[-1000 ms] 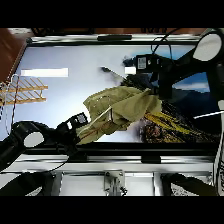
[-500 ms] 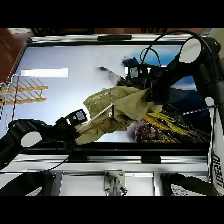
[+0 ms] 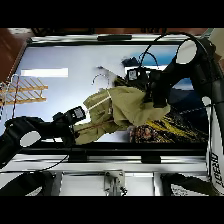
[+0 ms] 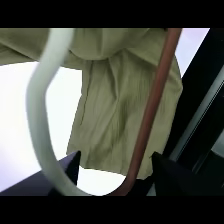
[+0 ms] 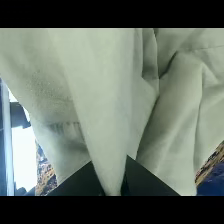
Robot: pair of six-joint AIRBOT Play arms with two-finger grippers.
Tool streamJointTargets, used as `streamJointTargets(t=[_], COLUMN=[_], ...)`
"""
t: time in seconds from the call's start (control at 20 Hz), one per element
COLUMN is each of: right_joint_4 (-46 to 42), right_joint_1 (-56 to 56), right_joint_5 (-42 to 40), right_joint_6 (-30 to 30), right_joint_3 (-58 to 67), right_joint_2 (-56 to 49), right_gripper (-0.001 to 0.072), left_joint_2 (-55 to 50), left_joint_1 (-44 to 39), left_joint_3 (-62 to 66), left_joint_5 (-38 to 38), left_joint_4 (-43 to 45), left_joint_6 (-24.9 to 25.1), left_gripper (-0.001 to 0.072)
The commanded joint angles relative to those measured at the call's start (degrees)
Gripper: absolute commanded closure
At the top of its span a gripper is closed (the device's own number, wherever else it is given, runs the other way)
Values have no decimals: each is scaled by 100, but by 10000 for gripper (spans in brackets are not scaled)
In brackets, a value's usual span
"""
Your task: Fold the shirts.
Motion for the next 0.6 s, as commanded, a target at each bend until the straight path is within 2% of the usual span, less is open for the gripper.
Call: streamJointTargets(t=[0.0, 0.25, 0.3, 0.4, 0.55], right_joint_4=[-2, 48, 74, 114, 66], right_joint_1=[-4, -4, -4, -4, -4], right_joint_5=[70, 72, 76, 74, 22], right_joint_6=[297, 553, 658, 1038, 1611], right_joint_3=[4, 2, 4, 2, 2], right_joint_2=[125, 535, 640, 898, 1263], right_gripper=[647, 649, 649, 650, 651], left_joint_2=[9, 15, 15, 15, 33], left_joint_1=[4, 505, 669, 1005, 1613], left_joint_3=[153, 658, 678, 678, 680], left_joint_5=[-98, -286, -323, -343, -321], left_joint_4=[1082, 1335, 1331, 1191, 490], left_joint_6=[-428, -448, -459, -479, -994], left_gripper=[83, 77, 26, 26, 28])
